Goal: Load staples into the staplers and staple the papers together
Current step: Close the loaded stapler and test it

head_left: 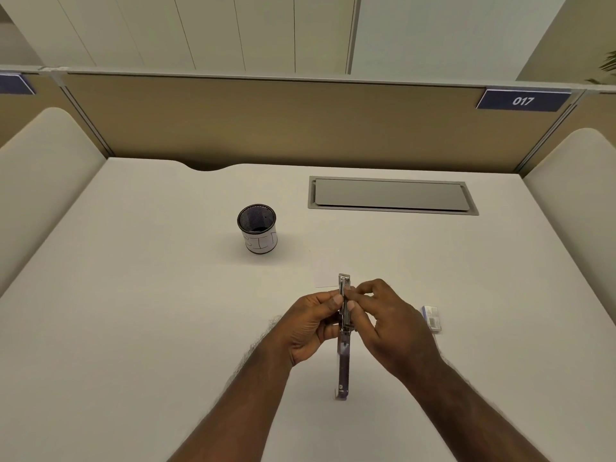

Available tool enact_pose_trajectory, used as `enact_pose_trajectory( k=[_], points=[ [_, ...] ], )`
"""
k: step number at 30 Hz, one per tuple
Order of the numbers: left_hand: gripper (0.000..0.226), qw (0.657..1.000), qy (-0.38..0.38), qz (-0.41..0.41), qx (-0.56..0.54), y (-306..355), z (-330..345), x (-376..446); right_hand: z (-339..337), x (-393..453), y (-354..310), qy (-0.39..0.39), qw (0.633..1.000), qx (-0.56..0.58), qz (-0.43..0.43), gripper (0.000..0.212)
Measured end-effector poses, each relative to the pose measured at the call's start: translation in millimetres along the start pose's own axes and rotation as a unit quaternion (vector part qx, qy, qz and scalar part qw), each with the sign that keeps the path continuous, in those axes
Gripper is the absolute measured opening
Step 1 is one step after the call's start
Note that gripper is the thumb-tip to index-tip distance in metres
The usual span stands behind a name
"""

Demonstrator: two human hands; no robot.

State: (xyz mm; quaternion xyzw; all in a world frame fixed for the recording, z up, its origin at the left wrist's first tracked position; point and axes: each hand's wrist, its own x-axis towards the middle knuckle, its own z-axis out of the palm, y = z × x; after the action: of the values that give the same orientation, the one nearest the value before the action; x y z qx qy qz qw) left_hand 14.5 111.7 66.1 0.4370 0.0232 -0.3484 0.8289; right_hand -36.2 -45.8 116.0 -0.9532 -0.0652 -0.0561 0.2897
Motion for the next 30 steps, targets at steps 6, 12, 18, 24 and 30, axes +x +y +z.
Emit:
enact_pose_trajectory(
  k=[6, 12, 18, 24, 30],
  points=[
    [0.031, 1.000, 0.012, -0.003, -0.025, -1, -1, 1, -4, -4, -1, -0.024, 0.999, -0.036, -0.007, 0.026],
    [0.030, 1.000, 0.018, -0.006, -0.024, -2, -3, 2, -7, -4, 0, -0.045, 0.999, -0.013, 0.003, 0.023],
    [0.024, 1.000, 0.014, -0.009, -0.015, -3, -3, 0, -11, 10, 1, -0.049, 0.996, 0.049, 0.063, 0.009],
    [0.026, 1.000, 0.004, -0.016, -0.009, -4, -1, -1, -11, 19, -2, -0.125, 0.987, 0.025, 0.103, 0.009],
    [0.027, 0.999, 0.020, -0.031, 0.002, -8, -2, -3, -8, 21, -6, -0.164, 0.975, -0.002, 0.150, 0.013]
  ],
)
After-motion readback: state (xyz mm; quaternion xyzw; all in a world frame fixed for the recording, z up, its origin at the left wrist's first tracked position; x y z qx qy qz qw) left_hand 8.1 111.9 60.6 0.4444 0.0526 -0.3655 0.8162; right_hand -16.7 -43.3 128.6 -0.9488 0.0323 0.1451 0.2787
